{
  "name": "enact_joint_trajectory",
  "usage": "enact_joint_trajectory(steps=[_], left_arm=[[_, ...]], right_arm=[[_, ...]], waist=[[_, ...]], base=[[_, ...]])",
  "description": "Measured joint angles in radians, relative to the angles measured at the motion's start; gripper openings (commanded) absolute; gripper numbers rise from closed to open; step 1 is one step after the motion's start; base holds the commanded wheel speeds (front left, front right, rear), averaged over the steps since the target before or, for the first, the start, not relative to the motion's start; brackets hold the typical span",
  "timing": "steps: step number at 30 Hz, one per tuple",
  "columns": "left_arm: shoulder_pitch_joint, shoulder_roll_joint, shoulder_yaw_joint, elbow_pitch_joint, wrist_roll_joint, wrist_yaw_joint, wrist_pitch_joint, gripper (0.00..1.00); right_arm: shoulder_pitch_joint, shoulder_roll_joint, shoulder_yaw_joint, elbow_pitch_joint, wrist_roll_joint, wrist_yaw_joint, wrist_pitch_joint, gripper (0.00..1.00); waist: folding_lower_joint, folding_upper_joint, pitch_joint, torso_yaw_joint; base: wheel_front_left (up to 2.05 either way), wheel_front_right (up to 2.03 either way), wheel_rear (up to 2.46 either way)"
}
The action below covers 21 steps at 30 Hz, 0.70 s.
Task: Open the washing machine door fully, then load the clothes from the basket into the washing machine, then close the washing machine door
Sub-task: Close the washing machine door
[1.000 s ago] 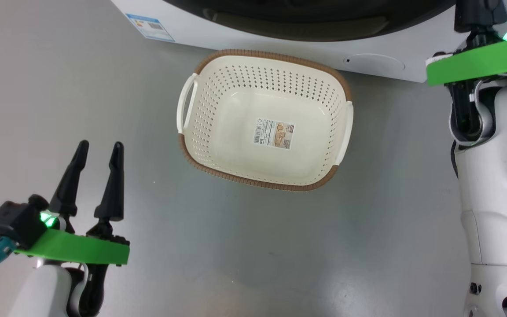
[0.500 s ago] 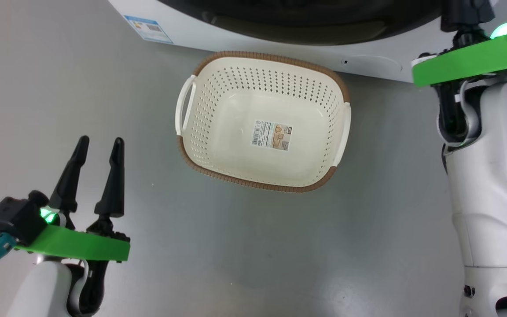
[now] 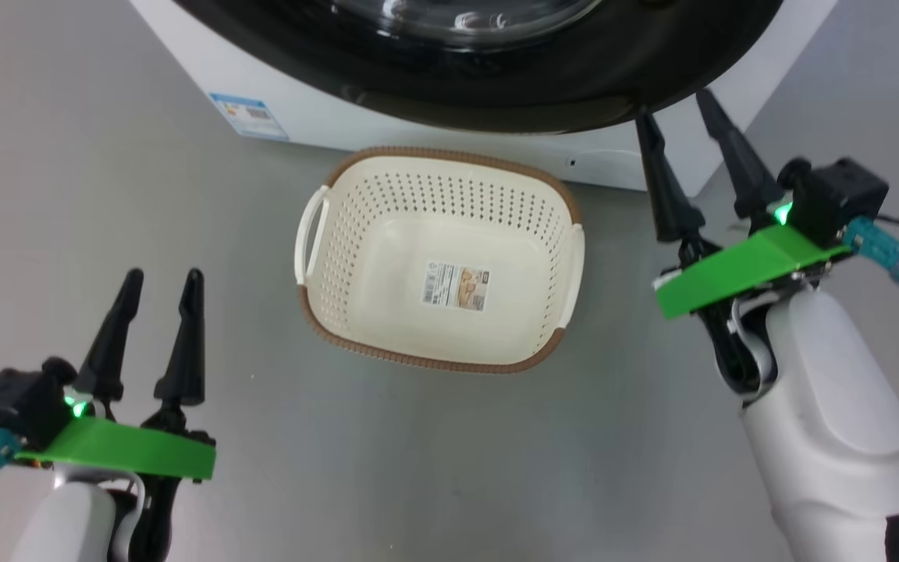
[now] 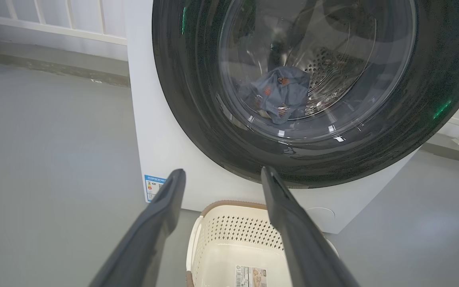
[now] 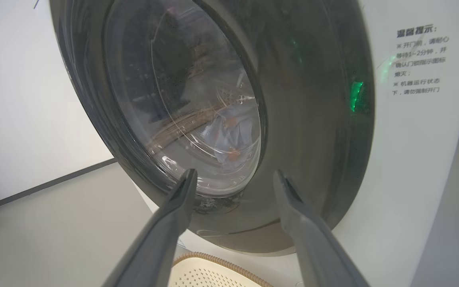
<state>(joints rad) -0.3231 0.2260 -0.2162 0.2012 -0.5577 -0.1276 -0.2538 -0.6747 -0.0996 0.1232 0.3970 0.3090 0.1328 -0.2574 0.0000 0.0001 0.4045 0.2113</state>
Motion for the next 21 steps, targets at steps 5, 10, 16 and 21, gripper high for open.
enact_joint_trajectory(steps=[5, 10, 16, 21], left_arm=[[0.036, 0.017, 0.002, 0.015, 0.000, 0.000, 0.000, 1.00], [0.062, 0.027, 0.002, 0.023, 0.000, 0.000, 0.000, 1.00], [0.099, 0.037, 0.006, 0.031, -0.001, 0.000, 0.000, 1.00], [0.130, 0.050, 0.021, 0.034, -0.001, 0.000, 0.000, 1.00]], right_arm=[[0.079, -0.008, 0.004, -0.013, 0.012, 0.000, 0.000, 1.00], [0.172, -0.026, 0.000, -0.040, 0.019, 0.000, 0.000, 1.00], [0.264, -0.035, -0.007, -0.060, 0.037, 0.000, 0.000, 1.00], [0.334, -0.036, -0.024, -0.081, 0.046, 0.000, 0.000, 1.00]], waist=[[0.0000, 0.0000, -0.042, -0.023], [0.0000, 0.0000, -0.090, -0.052], [0.0000, 0.0000, -0.135, -0.083], [0.0000, 0.0000, -0.167, -0.111]], base=[[0.00, 0.00, 0.00], [0.00, 0.00, 0.00], [0.00, 0.00, 0.00], [0.00, 0.00, 0.00]])
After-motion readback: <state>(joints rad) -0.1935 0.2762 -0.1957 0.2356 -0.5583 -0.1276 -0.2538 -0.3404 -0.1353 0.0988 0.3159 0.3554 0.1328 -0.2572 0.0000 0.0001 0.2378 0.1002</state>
